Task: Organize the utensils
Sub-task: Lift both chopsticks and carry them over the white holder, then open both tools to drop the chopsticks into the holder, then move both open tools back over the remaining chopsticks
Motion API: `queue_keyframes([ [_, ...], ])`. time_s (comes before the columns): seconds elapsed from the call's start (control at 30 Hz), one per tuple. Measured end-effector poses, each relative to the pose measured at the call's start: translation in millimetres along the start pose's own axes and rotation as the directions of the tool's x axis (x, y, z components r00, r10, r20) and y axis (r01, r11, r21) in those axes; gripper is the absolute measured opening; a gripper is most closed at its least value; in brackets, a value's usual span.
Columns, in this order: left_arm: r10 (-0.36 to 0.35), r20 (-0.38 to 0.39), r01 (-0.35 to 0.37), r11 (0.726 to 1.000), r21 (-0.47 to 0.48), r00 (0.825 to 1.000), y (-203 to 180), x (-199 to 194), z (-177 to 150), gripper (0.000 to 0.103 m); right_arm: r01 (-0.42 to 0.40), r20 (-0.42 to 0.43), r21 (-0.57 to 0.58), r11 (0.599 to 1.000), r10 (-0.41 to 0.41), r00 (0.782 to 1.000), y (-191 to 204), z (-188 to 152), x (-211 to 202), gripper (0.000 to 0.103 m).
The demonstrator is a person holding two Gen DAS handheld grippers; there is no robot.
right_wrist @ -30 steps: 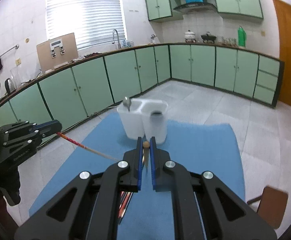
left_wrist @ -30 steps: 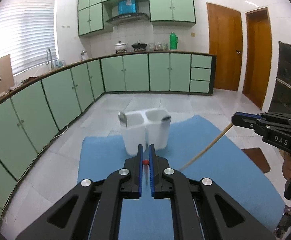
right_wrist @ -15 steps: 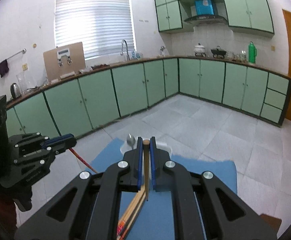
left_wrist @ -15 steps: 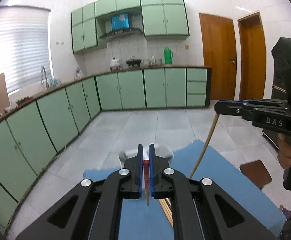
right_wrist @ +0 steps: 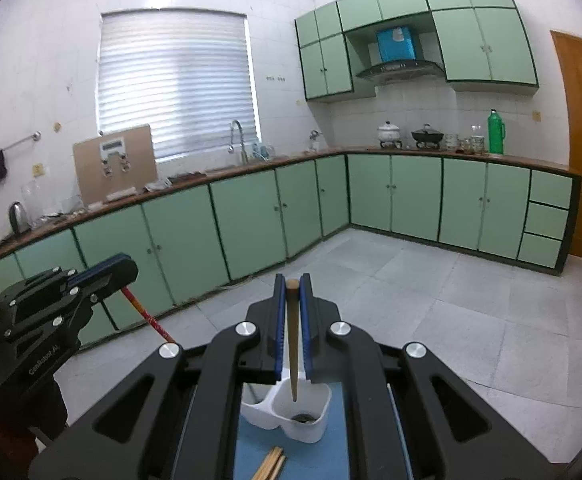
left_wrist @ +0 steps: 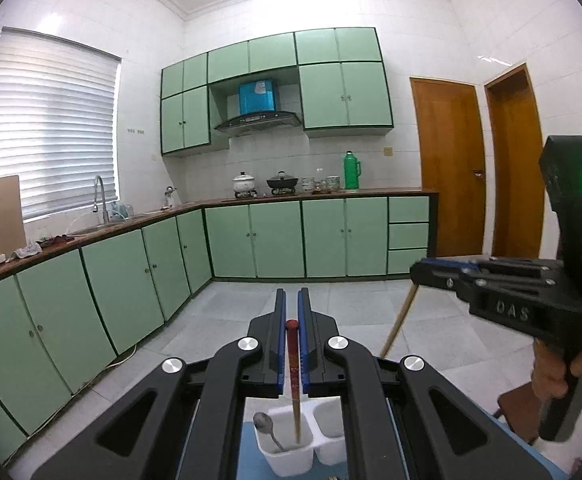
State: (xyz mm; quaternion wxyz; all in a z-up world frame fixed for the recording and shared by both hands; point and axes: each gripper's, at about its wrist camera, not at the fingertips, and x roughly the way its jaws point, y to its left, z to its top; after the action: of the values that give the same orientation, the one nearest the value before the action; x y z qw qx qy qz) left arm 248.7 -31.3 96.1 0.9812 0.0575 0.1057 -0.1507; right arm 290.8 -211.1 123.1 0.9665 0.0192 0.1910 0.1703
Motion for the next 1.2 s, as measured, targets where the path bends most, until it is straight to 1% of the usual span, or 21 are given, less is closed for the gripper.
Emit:
queue_keyframes([
  [0.1,0.01,-0.014,-0.01,1.0,-0.019,1.0,3.8,23.1,-13.8,0.005,0.007,-0.052,0.01,1.0,-0.006,0.999,-1.8,-13.3,22.6,0.006],
  [0.2,-0.004,-0.066,0.002,1.0,-0.03,0.998,9.5,49.0,-29.4,0.006,0.008,-0.094,0.011,1.0,-0.007,0.996,-1.9,-27.9,38.2,0.006],
  [0.23,-0.016,-0.102,0.012,0.999,-0.038,0.995,11.7,57.5,-36.1,0.006,0.008,-0.109,0.01,1.0,-0.006,0.994,-0.7,-31.6,41.7,0.007],
  [0.3,-0.018,-0.143,0.01,0.998,-0.056,0.99,15.7,64.3,-44.6,0.011,0.012,-0.124,0.013,1.0,-0.01,0.992,-1.8,-38.7,45.2,0.01],
  [0.37,-0.009,-0.163,-0.001,0.998,-0.062,0.987,20.3,63.5,-51.6,0.024,0.021,-0.124,0.015,1.0,-0.019,0.992,-2.6,-42.7,43.0,0.012],
  [0.4,-0.007,-0.166,-0.004,0.998,-0.065,0.986,22.1,59.8,-54.7,0.025,0.027,-0.122,0.02,0.999,-0.024,0.992,-2.3,-44.6,40.9,0.021],
  [0.43,-0.007,-0.169,-0.004,0.998,-0.068,0.986,24.1,55.7,-56.8,0.027,0.034,-0.116,0.026,0.999,-0.03,0.993,-3.4,-46.2,37.5,0.032],
  [0.5,0.0,-0.175,-0.012,0.998,-0.068,0.984,26.2,44.3,-60.1,0.033,0.05,-0.094,0.033,0.998,-0.046,0.994,-4.8,-49.6,25.9,0.04],
  [0.57,0.008,-0.177,-0.021,0.997,-0.072,0.984,25.7,27.0,-64.9,0.044,0.072,-0.079,0.032,0.997,-0.069,0.994,-5.0,-55.9,12.5,0.048],
  [0.63,0.016,-0.182,-0.031,0.997,-0.077,0.983,23.2,7.9,-71.4,0.049,0.095,-0.058,0.033,0.995,-0.093,0.994,-2.8,-65.4,-3.8,0.064],
  [0.67,0.017,-0.185,-0.032,0.996,-0.082,0.983,21.8,2.8,-75.2,0.053,0.106,-0.048,0.031,0.994,-0.105,0.993,-1.3,-72.4,-12.8,0.067],
  [0.7,0.016,-0.191,-0.033,0.996,-0.086,0.982,19.2,-4.6,-80.9,0.055,0.114,-0.043,0.031,0.993,-0.113,0.993,-0.4,-79.7,-19.6,0.074],
  [0.73,0.018,-0.202,-0.037,0.995,-0.088,0.979,14.9,-14.6,-89.9,0.06,0.123,-0.042,0.033,0.992,-0.121,0.992,0.6,-89.4,-26.8,0.081],
  [0.77,0.021,-0.213,-0.041,0.995,-0.088,0.977,11.6,-21.9,-98.2,0.063,0.128,-0.046,0.037,0.991,-0.126,0.991,1.5,-102.0,-34.4,0.084],
  [0.8,0.022,-0.231,-0.044,0.995,-0.089,0.973,7.6,-29.4,-109.8,0.064,0.129,-0.053,0.04,0.991,-0.127,0.99,1.4,-112.0,-38.7,0.087],
  [0.83,0.019,-0.253,-0.044,0.994,-0.096,0.967,4.0,-36.8,-122.6,0.065,0.131,-0.074,0.043,0.99,-0.128,0.989,3.3,-127.2,-43.2,0.089],
  [0.97,0.017,-0.347,-0.06,0.992,-0.112,0.938,-7.8,-48.8,-172.5,0.067,0.155,-0.173,0.03,0.988,-0.147,0.974,16.2,-184.3,-51.1,0.089],
  [1.03,0.006,-0.408,-0.063,0.99,-0.128,0.913,-12.3,-51.1,-199.7,0.067,0.163,-0.233,0.031,0.986,-0.151,0.961,22.6,-218.5,-51.5,0.089],
  [1.07,0.001,-0.435,-0.067,0.989,-0.135,0.9,-14.4,-53.0,-212.3,0.067,0.162,-0.256,0.043,0.986,-0.146,0.956,24.9,-229.4,-51.0,0.089],
  [1.13,0.004,-0.484,-0.078,0.988,-0.133,0.875,-18.2,-56.2,-236.1,0.067,0.161,-0.323,0.073,0.984,-0.129,0.937,30.7,-260.1,-49.4,0.089],
  [1.2,0.007,-0.518,-0.084,0.989,-0.126,0.855,-21.9,-56.6,-252.0,0.067,0.168,-0.362,0.076,0.983,-0.13,0.923,34.8,-280.8,-49.9,0.089],
])
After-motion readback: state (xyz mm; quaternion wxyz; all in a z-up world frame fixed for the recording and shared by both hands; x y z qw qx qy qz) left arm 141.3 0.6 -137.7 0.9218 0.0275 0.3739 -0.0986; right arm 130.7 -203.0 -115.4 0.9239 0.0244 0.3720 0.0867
